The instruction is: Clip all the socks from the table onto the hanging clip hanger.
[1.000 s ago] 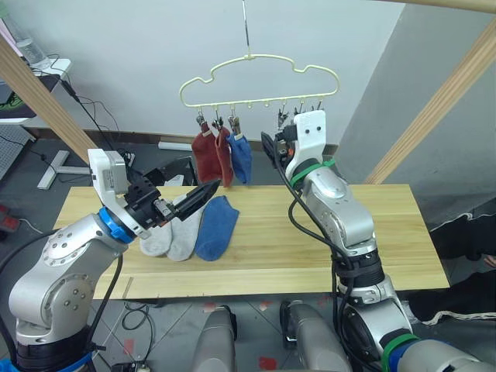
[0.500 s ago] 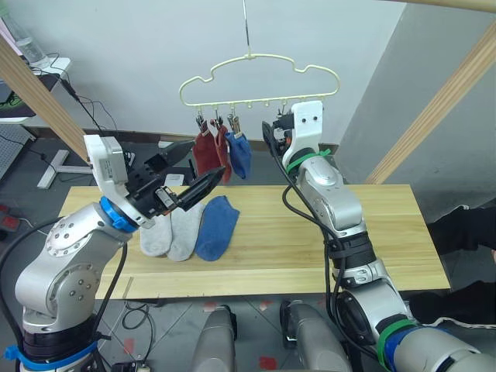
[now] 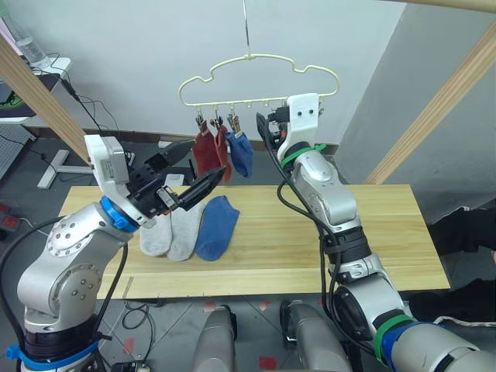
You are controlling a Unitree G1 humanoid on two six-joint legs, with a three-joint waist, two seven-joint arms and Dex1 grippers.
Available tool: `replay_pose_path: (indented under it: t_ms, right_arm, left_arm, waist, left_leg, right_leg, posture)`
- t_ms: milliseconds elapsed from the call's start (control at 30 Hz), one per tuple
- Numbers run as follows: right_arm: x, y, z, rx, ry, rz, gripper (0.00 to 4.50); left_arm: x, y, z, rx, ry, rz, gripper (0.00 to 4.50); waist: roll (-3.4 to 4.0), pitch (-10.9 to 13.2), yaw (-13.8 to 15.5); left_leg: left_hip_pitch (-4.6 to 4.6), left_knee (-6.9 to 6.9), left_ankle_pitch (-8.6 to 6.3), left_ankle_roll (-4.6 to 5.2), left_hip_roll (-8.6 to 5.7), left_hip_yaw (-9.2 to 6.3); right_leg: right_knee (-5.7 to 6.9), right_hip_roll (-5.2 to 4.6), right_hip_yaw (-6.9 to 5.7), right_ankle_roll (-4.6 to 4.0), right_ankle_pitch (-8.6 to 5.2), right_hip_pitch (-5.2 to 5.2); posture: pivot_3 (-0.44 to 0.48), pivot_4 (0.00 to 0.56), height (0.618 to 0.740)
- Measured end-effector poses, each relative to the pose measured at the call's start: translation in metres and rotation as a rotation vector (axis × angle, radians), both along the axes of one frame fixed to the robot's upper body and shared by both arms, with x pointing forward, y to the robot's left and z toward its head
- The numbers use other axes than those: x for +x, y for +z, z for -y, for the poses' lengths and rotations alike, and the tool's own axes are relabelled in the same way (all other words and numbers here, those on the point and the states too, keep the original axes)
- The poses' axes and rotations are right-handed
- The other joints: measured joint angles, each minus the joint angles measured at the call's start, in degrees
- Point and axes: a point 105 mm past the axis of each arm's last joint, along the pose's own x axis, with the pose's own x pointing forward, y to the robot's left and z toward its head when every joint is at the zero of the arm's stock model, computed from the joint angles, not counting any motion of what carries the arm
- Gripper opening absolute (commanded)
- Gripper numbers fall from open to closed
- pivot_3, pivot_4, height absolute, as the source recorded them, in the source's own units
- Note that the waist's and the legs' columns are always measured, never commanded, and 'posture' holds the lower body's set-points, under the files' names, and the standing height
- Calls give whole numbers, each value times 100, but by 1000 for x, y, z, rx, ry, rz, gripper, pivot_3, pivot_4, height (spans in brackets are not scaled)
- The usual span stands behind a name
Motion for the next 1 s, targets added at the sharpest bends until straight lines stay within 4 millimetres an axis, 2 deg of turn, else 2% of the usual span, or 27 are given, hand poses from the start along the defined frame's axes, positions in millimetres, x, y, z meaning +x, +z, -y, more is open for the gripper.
replay_pose_path:
  t_ms: [400,500,567,1000]
  right_arm:
    - [0,1,0,20,6,-5,3256]
    - [1,1,1,23,3,-6,2675]
    - [1,1,2,24,1,-7,2052]
    - [1,0,2,23,0,-10,2052]
  left_arm:
    - [0,-1,0,5,4,-3,4500]
    - [0,-1,0,5,4,-3,4500]
    - [0,-1,0,5,3,-3,4500]
    - [1,-3,1,12,3,-6,4500]
  waist:
    - [0,0,2]
    - [0,0,2]
    - [0,0,2]
    - [0,0,2]
  left_leg:
    - [0,0,0,0,0,0]
    - [0,0,0,0,0,0]
    - [0,0,0,0,0,0]
    - [-1,-1,0,0,0,0]
  right_leg:
    - [0,0,0,0,0,0]
    - [0,0,0,0,0,0]
    - [-1,0,0,0,0,0]
    - [-1,0,0,0,0,0]
  posture:
    - [110,265,740]
    - [110,266,740]
    - [109,264,740]
    - [109,268,740]
